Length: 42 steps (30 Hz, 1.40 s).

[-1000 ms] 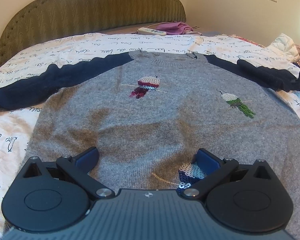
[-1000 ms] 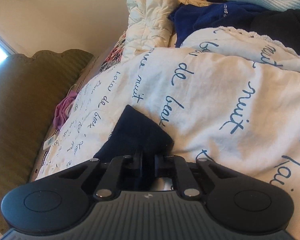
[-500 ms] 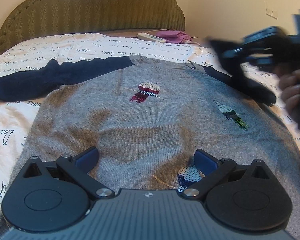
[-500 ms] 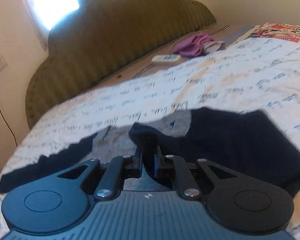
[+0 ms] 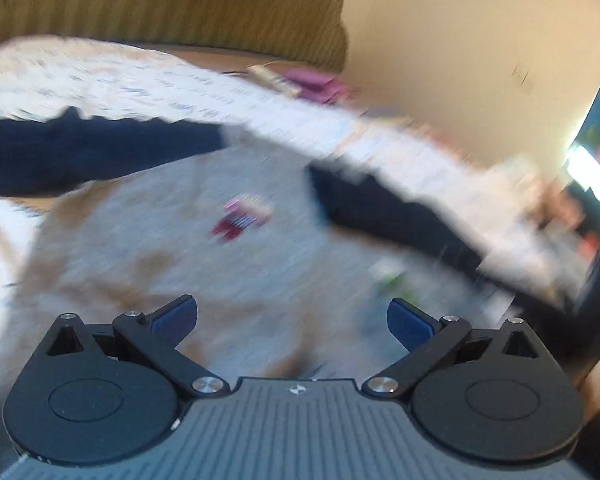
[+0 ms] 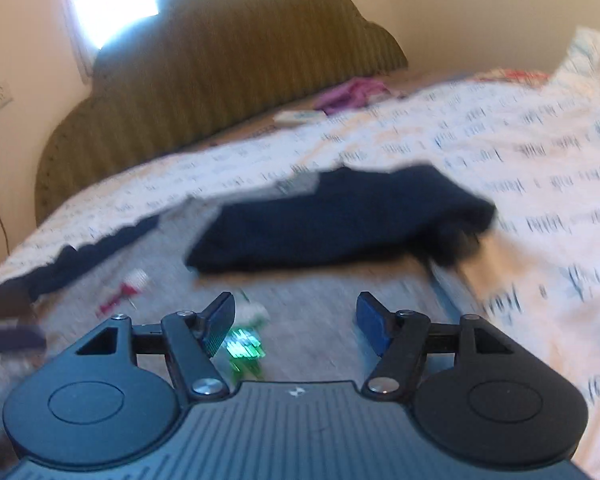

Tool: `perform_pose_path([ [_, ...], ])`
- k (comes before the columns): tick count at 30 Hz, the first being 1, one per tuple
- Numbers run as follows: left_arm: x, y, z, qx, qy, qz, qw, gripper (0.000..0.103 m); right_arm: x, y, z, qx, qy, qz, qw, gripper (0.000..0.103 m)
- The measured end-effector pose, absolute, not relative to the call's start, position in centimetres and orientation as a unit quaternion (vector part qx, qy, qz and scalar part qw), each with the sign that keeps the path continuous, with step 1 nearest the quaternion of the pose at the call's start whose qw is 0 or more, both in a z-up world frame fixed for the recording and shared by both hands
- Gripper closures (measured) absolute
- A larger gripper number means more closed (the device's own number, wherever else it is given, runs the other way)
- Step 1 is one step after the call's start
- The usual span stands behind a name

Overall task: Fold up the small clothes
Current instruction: 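Lay the held sleeve across the sweater body with the right gripper while the left gripper grasps the other sleeve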

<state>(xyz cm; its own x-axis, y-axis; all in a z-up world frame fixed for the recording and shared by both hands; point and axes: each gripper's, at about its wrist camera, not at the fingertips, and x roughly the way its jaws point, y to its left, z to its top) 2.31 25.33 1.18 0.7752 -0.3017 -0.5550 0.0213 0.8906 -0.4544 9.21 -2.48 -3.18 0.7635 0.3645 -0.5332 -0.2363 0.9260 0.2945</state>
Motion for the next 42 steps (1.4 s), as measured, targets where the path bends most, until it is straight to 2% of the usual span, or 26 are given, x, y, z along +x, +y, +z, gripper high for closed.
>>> perform_pose_path([
  [1,3.7,25.6,1.9,-0.251,0.320,-0.117,0.906,0.000,9.3,-2.8,-3.8,0.122,0.308,0.163,0.930,0.037],
  [3,7.3,25.6,2.3,-0.302,0.333,-0.166,0.878,0.000,9.7,-3.2,-3.8,0.140,0.304,0.172,0.926,0.030],
  [5,11.2,25.3,1.6,-0.331,0.357,-0.169,0.857,0.004,9.9,-3.3,-4.0,0.148,0.304,0.179,0.924,0.027],
  [9,17.7,24.9,-1.1,-0.371,0.408,-0.126,0.824,0.044,9.7,-3.9,-4.2,0.166,0.300,0.185,0.921,0.027],
  [12,20.2,23.7,-2.4,-0.341,0.432,-0.115,0.827,0.052,9.7,-4.5,-4.5,0.186,0.298,0.192,0.916,0.027],
  [14,20.7,22.9,-2.2,-0.306,0.423,-0.107,0.846,0.069,9.8,-4.7,-4.6,0.193,0.298,0.195,0.914,0.026],
  [15,21.1,22.6,-2.1,-0.285,0.425,-0.100,0.853,0.095,9.8,-4.7,-4.6,0.195,0.297,0.196,0.914,0.026],
  [16,21.0,22.5,-2.0,-0.275,0.423,-0.094,0.858,0.098,9.9,-4.7,-4.6,0.197,0.297,0.196,0.913,0.026],
  [25,17.5,26.2,3.2,-0.224,0.333,-0.065,0.914,0.098,9.9,-4.7,-4.7,0.202,0.297,0.197,0.912,0.026],
  [32,15.6,31.4,-1.4,-0.233,0.374,0.012,0.897,0.096,9.8,-4.5,-4.6,0.192,0.298,0.195,0.914,0.025],
  [35,14.8,31.2,-2.6,-0.200,0.334,0.003,0.921,0.087,9.7,-4.0,-4.1,0.173,0.302,0.188,0.918,0.025],
  [39,14.3,31.2,-3.2,-0.212,0.309,-0.005,0.927,0.086,9.5,-2.7,-0.4,0.129,0.253,0.172,0.943,0.025],
  [42,14.5,32.5,-3.7,-0.258,0.308,-0.022,0.915,0.085,12.3,-1.0,1.6,0.093,0.225,0.173,0.954,0.013],
])
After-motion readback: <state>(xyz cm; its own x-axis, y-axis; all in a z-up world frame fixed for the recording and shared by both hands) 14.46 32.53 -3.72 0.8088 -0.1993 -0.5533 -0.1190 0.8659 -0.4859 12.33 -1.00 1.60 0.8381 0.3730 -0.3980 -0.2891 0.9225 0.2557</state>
